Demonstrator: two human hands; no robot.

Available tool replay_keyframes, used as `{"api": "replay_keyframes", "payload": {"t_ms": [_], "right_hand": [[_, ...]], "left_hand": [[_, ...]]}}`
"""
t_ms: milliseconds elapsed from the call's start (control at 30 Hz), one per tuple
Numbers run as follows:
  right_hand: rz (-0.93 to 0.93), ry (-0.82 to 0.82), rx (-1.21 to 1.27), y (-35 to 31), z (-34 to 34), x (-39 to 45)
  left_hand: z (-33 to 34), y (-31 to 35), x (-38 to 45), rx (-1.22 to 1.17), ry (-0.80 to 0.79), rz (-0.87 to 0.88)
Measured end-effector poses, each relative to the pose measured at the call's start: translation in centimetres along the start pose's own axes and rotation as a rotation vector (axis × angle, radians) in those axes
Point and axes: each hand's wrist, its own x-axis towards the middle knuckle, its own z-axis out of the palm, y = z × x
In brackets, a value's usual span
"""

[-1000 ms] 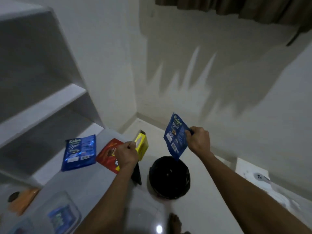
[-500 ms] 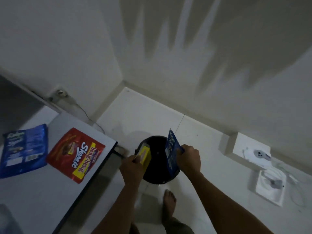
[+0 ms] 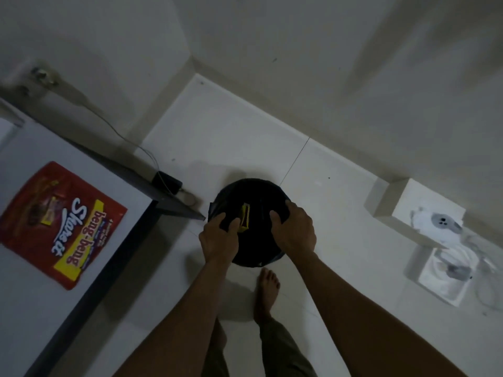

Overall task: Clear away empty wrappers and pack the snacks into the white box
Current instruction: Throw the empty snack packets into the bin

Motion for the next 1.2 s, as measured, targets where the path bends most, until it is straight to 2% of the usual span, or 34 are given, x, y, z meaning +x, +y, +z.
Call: {"api": "replay_keyframes", "payload": {"t_ms": [233, 333, 433, 533, 633, 733, 967, 1200], "right_hand": [[-0.099, 0.011, 0.078, -5.7, -6.1, -4.1], [-0.188, 0.047, 0.130, -9.4, -8.5, -6.4], [-0.285, 0.071, 0.175, -13.2, -10.2, -9.4], [-0.361, 0.094, 0.207, -16.7, -11.1, -12.5], [-0.421, 0.123, 0.206, -19.5, -11.2, -15.8], [-0.491, 0.138, 0.186, -21.4, -10.1, -19.5], [-0.548, 0.083, 0.173, -22.6, -3.3, -27.1], [-0.454, 0.069, 0.123, -22.4, 3.6, -28.4]], "left_hand": [[-7.5, 5.1, -5.3, -0.028, 0.077, 0.089], [-11.9, 7.2, -8.4, -0.146, 0.155, 0.115], [-16.3, 7.5, -11.1, -0.214, 0.326, 0.203], [-21.3, 6.9, -14.1, -0.430, 0.319, 0.177], [-25.9, 4.4, -17.0, -0.519, 0.330, 0.211], [-30.1, -0.6, -19.5, -0.515, 0.433, 0.252], [-34.9, -13.8, -21.7, -0.463, 0.584, 0.057], [-36.8, -18.4, -19.2, -0.429, 0.629, -0.067]]}}
